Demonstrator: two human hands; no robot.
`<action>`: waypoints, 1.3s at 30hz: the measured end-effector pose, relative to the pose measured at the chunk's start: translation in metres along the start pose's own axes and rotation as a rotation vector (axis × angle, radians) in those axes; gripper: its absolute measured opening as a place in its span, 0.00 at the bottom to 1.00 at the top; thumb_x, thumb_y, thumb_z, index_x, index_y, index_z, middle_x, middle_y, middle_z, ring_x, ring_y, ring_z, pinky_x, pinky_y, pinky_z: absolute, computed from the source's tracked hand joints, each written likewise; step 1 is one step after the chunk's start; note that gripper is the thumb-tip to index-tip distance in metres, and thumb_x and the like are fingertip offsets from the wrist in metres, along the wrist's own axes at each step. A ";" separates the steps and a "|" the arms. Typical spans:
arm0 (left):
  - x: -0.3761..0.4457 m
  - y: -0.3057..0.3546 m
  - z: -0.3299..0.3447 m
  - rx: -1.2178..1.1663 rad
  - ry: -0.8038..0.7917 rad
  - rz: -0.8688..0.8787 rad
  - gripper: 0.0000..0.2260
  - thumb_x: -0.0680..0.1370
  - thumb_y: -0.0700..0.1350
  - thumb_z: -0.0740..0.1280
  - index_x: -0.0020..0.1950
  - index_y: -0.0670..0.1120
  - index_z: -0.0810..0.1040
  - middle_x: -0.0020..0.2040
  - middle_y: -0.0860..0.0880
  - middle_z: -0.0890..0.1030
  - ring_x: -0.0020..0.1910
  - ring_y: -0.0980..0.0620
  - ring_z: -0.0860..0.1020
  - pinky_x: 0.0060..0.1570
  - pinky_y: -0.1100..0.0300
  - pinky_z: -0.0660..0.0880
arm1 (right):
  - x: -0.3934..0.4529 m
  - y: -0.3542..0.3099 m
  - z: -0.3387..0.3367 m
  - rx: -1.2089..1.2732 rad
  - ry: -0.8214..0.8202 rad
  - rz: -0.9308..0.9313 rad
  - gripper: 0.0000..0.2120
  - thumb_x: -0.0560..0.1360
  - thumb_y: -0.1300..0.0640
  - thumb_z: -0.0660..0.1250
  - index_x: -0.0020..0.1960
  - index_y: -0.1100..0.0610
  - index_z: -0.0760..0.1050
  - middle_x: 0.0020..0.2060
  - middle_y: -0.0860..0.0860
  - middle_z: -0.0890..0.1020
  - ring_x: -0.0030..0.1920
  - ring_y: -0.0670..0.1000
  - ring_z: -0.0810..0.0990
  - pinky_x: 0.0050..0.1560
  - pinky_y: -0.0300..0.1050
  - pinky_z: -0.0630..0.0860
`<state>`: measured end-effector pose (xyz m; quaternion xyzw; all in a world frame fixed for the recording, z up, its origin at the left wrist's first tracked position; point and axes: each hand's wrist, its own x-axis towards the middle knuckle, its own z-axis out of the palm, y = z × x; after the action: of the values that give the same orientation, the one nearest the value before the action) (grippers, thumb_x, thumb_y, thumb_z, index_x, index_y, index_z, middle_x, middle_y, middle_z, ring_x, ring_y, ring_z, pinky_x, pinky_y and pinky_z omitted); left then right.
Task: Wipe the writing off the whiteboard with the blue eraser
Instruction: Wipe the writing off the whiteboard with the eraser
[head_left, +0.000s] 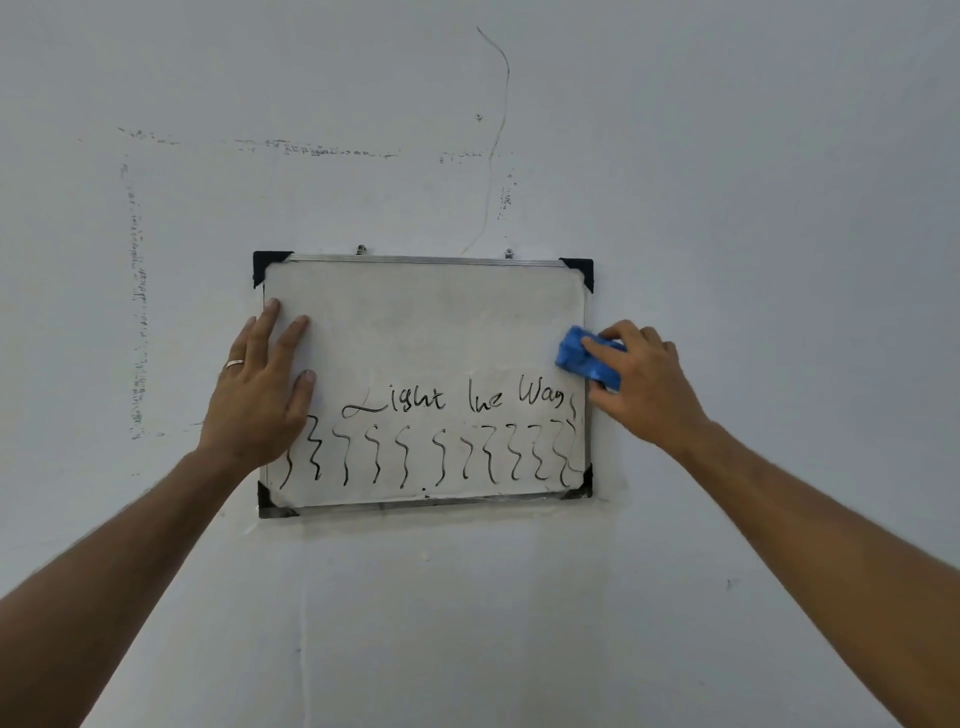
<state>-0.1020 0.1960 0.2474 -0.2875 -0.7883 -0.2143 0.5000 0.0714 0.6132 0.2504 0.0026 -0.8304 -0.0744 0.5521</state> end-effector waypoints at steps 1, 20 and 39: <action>0.000 0.001 0.000 -0.004 0.000 -0.005 0.29 0.80 0.54 0.56 0.81 0.52 0.56 0.83 0.48 0.49 0.80 0.38 0.55 0.71 0.35 0.64 | 0.002 -0.008 0.002 0.025 0.015 0.041 0.26 0.70 0.56 0.73 0.67 0.56 0.75 0.56 0.55 0.75 0.51 0.59 0.75 0.49 0.59 0.74; 0.000 0.000 0.001 -0.004 -0.016 -0.010 0.29 0.80 0.54 0.55 0.82 0.52 0.55 0.83 0.48 0.48 0.81 0.39 0.53 0.73 0.36 0.62 | -0.005 -0.032 0.014 0.016 -0.048 -0.117 0.27 0.68 0.53 0.75 0.66 0.55 0.76 0.55 0.55 0.76 0.50 0.58 0.75 0.49 0.57 0.74; -0.002 0.000 0.000 0.006 -0.022 0.001 0.29 0.82 0.49 0.59 0.82 0.51 0.54 0.84 0.47 0.47 0.81 0.38 0.51 0.74 0.38 0.60 | 0.001 -0.036 0.010 -0.051 -0.132 -0.301 0.27 0.66 0.51 0.75 0.64 0.53 0.78 0.53 0.53 0.77 0.48 0.58 0.75 0.46 0.56 0.74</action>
<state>-0.1010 0.1956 0.2455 -0.2889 -0.7941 -0.2085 0.4924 0.0592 0.5784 0.2433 0.1083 -0.8530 -0.1773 0.4788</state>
